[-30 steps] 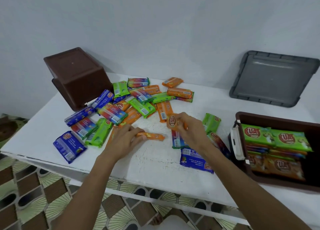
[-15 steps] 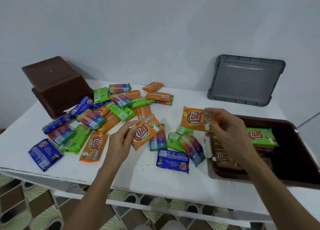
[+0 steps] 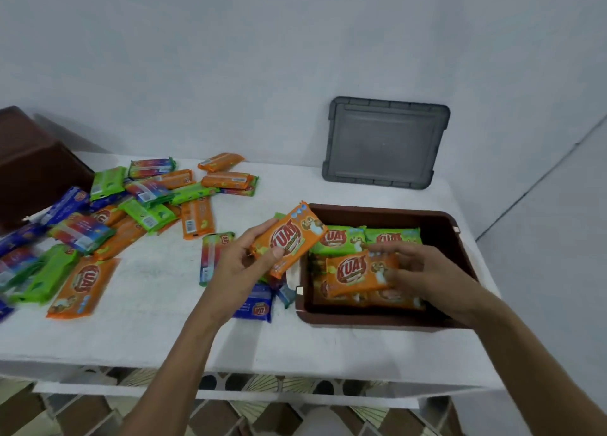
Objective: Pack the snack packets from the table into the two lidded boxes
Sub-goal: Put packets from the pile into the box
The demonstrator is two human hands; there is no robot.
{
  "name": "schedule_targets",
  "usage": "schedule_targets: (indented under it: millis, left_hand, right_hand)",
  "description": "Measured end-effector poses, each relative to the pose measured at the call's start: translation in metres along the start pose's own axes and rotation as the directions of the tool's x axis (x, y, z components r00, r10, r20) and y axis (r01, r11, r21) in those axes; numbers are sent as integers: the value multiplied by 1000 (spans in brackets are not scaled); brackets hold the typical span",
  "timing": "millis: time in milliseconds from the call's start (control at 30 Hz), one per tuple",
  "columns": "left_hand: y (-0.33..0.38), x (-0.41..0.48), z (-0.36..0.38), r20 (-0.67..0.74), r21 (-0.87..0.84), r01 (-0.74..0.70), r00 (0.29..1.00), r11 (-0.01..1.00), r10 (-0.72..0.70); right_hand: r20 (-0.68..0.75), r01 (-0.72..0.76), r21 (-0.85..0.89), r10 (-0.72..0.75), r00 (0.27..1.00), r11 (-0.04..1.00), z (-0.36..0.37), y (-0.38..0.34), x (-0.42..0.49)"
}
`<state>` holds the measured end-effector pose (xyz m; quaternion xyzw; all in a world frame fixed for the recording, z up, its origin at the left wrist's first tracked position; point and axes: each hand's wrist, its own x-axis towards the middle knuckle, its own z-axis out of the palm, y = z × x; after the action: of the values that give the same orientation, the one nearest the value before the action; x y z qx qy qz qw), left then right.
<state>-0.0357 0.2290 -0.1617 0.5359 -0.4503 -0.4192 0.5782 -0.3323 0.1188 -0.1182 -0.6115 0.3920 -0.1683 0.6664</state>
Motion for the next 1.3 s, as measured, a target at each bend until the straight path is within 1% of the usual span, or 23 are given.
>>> schedule_targets:
  millis: [67, 100, 167, 200, 233, 300, 333, 367, 433, 467, 500, 533, 600, 633, 700, 767, 800, 867, 967, 1067, 1133, 1233, 1300]
  left_hand:
    - [-1, 0, 13, 0, 3, 9, 1000, 1000, -9]
    - [-1, 0, 18, -7, 10, 14, 1000, 1000, -14]
    - [-1, -1, 25, -32, 32, 23, 999, 999, -22]
    - [-1, -1, 27, -46, 44, 27, 999, 999, -25]
    - [0, -1, 29, -58, 52, 30, 998, 998, -27]
    - [1, -2, 32, -73, 54, 32, 997, 998, -28]
    - [2, -2, 34, -82, 59, 33, 996, 998, -28]
    - [3, -2, 35, -90, 70, 35, 996, 997, -29]
    - [5, -3, 37, -91, 99, 33, 996, 995, -24]
    - [7, -3, 38, -82, 107, 23, 997, 994, -14]
    - [9, -2, 38, -68, 108, 11, 998, 994, -4]
    - [12, -1, 39, -51, 100, 2, 999, 995, 4]
    - [17, 2, 43, -7, 76, 2, 1000, 997, -1]
    - [19, 4, 45, 21, 71, 9, 1000, 997, -10]
    - [24, 7, 54, 96, 66, 25, 995, 997, -31]
    - [26, 10, 66, 171, 72, 31, 984, 997, -43]
    - [27, 10, 72, 195, 95, 21, 980, 995, -39]
    - [27, 11, 79, 175, 252, -65, 984, 966, 21]
    - [18, 12, 74, 109, 573, -232, 972, 786, 208]
    - [2, 10, 64, 62, 730, -206, 969, 651, 238]
    - [-7, 8, 61, 33, 773, -162, 976, 613, 217]
    - [-16, 4, 58, -9, 752, -115, 983, 649, 184]
    - [-18, 3, 58, -12, 753, -111, 983, 649, 182]
  right_hand:
    - [48, -73, 58, 70, 996, 996, 7, 12, 13]
    - [51, -98, 34, 96, 994, 995, 11, 17, 20]
    - [1, -134, -161, 136, 991, 978, 19, 25, 36]
    - [-45, -139, -332, 131, 990, 933, 21, 29, 42]
    - [-84, -125, -522, 95, 992, 844, 23, 31, 46]
    - [-81, -68, -793, 5, 997, 605, 24, 34, 50]
    - [-62, -42, -846, -20, 998, 532, 25, 34, 49]
    - [-41, -21, -870, -29, 999, 493, 24, 34, 48]
    - [-6, 20, -893, -56, 998, 450, 22, 30, 44]
    - [-11, 30, -890, -87, 996, 454, 19, 27, 42]
    - [-40, 32, -866, -134, 990, 499, 15, 22, 38]
    - [-88, 40, -800, -183, 979, 598, 13, 17, 33]
    - [-169, 127, -504, -242, 955, 855, 9, 6, 23]
    - [-164, 174, -310, -233, 958, 935, 9, 0, 18]
    - [-64, 182, -17, -183, 981, 983, 8, -6, 11]
    - [20, 161, 98, -164, 986, 982, 5, -5, 5]
    - [17, 157, 115, -160, 987, 981, 2, -2, 1]
    - [-57, 144, 131, -137, 989, 981, -9, 4, -6]
    - [-173, 112, 60, -100, 980, 992, -33, 12, -16]
    - [-211, 6, -96, -26, 977, 995, -51, 20, -19]
    - [-224, -105, -198, 59, 973, 975, -54, 28, -13]
    - [-233, -221, -322, 149, 961, 920, -49, 38, -1]
    - [-285, -264, -516, 127, 950, 815, -45, 42, 7]
